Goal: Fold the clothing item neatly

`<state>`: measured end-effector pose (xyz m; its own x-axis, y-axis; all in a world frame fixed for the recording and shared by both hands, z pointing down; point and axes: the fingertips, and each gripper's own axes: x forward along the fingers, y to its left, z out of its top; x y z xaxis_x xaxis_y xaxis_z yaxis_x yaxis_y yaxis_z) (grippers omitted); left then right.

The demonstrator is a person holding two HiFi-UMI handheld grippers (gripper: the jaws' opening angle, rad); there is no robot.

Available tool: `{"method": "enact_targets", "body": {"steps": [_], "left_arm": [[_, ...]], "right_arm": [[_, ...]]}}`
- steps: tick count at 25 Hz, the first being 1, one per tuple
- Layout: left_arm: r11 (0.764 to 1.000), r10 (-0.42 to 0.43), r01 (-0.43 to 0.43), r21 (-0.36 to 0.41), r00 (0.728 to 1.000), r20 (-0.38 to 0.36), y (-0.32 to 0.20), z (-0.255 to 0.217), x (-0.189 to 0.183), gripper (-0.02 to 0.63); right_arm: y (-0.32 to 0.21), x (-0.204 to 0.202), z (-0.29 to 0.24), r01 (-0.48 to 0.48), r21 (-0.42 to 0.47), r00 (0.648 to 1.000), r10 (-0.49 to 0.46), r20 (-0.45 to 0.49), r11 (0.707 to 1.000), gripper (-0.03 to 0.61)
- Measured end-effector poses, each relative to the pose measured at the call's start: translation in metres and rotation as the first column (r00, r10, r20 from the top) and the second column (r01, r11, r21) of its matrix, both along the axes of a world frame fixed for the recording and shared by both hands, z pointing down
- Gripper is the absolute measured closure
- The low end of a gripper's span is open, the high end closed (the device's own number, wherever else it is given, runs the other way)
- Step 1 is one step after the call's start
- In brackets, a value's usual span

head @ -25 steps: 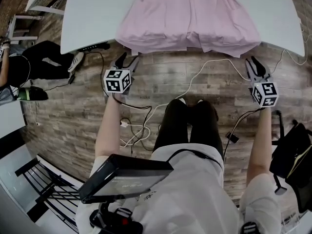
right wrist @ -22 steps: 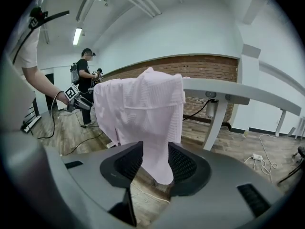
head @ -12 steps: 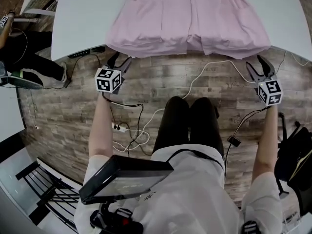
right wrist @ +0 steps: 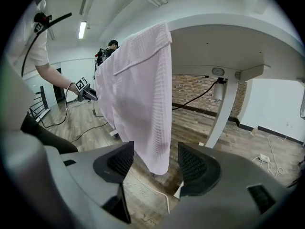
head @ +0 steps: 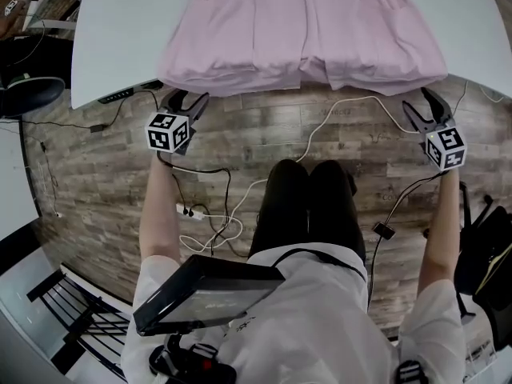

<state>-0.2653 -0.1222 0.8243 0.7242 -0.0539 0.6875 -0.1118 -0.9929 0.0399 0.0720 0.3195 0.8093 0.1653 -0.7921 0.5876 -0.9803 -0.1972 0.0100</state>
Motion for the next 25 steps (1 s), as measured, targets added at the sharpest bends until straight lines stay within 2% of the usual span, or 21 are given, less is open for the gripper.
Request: {"method": "enact_targets", "body": {"steps": [4, 10, 16, 17, 18, 19, 20, 25], "left_arm": [[1.000, 0.007, -0.007, -0.007, 1.000, -0.021, -0.005, -0.002, 0.001, 0.356], [0.994, 0.107, -0.108, -0.013, 0.992, -0.070, 0.004, -0.006, 0.017, 0.356], [0.990, 0.138, -0.140, -0.022, 0.988, -0.076, 0.006, 0.013, 0.018, 0.357], [0.991, 0.135, -0.137, -0.014, 0.988, -0.077, 0.004, 0.016, 0.019, 0.376], [0.992, 0.128, -0.129, -0.007, 0.988, -0.083, 0.002, 0.017, 0.019, 0.462], [0.992, 0.122, -0.123, -0.010, 0.988, -0.092, 0.002, 0.015, 0.020, 0.560], [0.992, 0.123, -0.126, -0.025, 0.988, -0.098, 0.005, 0.014, 0.019, 0.597], [0.980, 0.146, -0.156, -0.122, 0.985, -0.088, 0.035, -0.004, 0.001, 0.598]], "right_arm": [[-0.013, 0.003, -0.003, 0.019, 0.058, 0.998, -0.022, 0.060, 0.998, 0.308], [-0.026, 0.014, -0.008, 0.066, 0.108, 0.993, -0.075, 0.087, 0.992, 0.308], [-0.030, 0.013, 0.008, 0.093, 0.117, 0.988, -0.106, 0.109, 0.989, 0.308], [-0.031, 0.014, 0.011, 0.097, 0.122, 0.988, -0.111, 0.108, 0.988, 0.312], [-0.032, 0.014, 0.013, 0.100, 0.130, 0.988, -0.114, 0.106, 0.986, 0.391], [-0.032, 0.013, 0.014, 0.100, 0.139, 0.987, -0.115, 0.109, 0.985, 0.557], [-0.031, 0.010, 0.013, 0.101, 0.147, 0.986, -0.119, 0.117, 0.984, 0.568], [-0.024, -0.022, -0.009, 0.134, 0.141, 0.975, -0.156, 0.159, 0.981, 0.568]]}}
